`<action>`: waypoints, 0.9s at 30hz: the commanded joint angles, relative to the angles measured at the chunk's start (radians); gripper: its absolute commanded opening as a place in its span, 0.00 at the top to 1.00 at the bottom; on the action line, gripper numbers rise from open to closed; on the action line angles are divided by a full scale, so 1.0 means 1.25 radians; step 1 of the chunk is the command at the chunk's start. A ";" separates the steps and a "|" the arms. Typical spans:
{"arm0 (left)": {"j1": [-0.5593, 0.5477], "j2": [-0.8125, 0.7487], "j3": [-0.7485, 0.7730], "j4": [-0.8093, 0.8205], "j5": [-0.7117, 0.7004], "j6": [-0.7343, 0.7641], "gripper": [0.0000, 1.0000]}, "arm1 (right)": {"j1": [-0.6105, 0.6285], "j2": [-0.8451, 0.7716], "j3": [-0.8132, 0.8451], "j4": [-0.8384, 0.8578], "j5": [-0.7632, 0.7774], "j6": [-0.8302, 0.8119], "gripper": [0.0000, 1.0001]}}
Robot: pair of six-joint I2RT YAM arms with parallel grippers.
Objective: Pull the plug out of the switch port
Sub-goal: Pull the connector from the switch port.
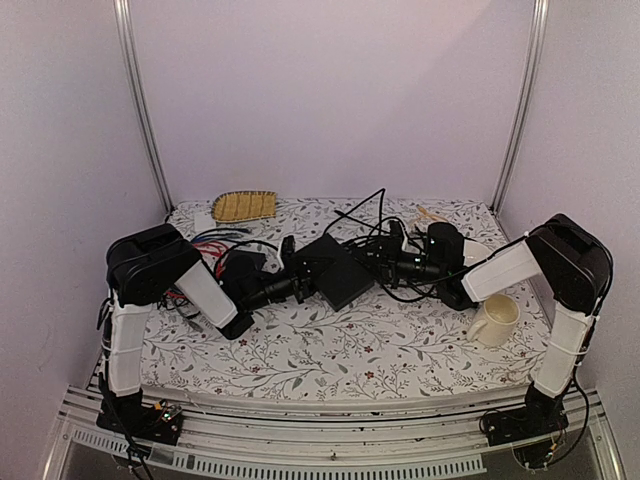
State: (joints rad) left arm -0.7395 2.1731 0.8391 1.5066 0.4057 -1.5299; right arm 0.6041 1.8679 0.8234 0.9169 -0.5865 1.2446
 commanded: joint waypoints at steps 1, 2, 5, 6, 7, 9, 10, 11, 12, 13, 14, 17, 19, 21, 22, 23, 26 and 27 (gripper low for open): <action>-0.007 -0.039 0.009 0.194 -0.002 0.009 1.00 | 0.007 -0.003 0.007 0.006 0.006 -0.001 0.75; -0.006 -0.040 0.007 0.194 -0.003 0.010 1.00 | 0.006 -0.003 0.008 0.005 0.007 -0.001 0.74; -0.007 -0.043 -0.001 0.201 -0.006 0.009 1.00 | 0.007 -0.002 0.009 0.007 0.010 0.002 0.73; -0.007 -0.044 -0.004 0.203 -0.007 0.009 1.00 | 0.007 -0.002 0.011 0.008 0.011 0.003 0.73; -0.007 -0.045 -0.007 0.205 -0.008 0.009 1.00 | 0.006 -0.001 0.011 0.007 0.012 0.003 0.73; -0.007 -0.044 -0.011 0.207 -0.008 0.009 1.00 | 0.006 0.000 0.012 0.006 0.013 0.005 0.73; -0.007 -0.045 -0.012 0.209 -0.010 0.010 1.00 | 0.007 0.000 0.014 0.006 0.014 0.006 0.73; -0.007 -0.045 -0.013 0.210 -0.010 0.009 1.00 | 0.006 0.001 0.014 0.007 0.015 0.006 0.73; -0.007 -0.045 -0.014 0.211 -0.010 0.009 1.00 | 0.007 0.001 0.014 0.006 0.015 0.007 0.73; -0.007 -0.043 -0.013 0.210 -0.009 0.009 1.00 | 0.006 0.001 0.013 0.006 0.015 0.007 0.73; -0.007 -0.044 -0.012 0.211 -0.011 0.009 1.00 | 0.006 -0.001 0.012 0.006 0.016 0.007 0.73; -0.007 -0.041 -0.009 0.211 -0.011 0.009 1.00 | 0.006 -0.001 0.012 0.003 0.013 0.005 0.73; -0.007 -0.040 -0.005 0.209 -0.011 0.009 1.00 | 0.007 -0.001 0.010 0.003 0.011 0.004 0.74; -0.008 -0.039 -0.002 0.207 -0.011 0.009 1.00 | 0.006 -0.001 0.010 0.001 0.009 0.001 0.74; -0.007 -0.038 0.000 0.205 -0.011 0.009 1.00 | 0.007 -0.002 0.010 -0.003 0.009 -0.001 0.74; -0.008 -0.038 0.002 0.205 -0.011 0.009 1.00 | 0.007 -0.003 0.010 -0.010 0.010 -0.005 0.75; -0.008 -0.037 0.006 0.202 -0.012 0.009 1.00 | 0.008 -0.010 0.007 -0.029 0.016 -0.020 0.76; -0.008 -0.038 0.006 0.202 -0.013 0.010 1.00 | 0.008 -0.011 0.006 -0.032 0.015 -0.022 0.77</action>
State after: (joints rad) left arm -0.7395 2.1712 0.8200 1.5097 0.3943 -1.5299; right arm 0.6041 1.8679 0.8234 0.8906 -0.5793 1.2396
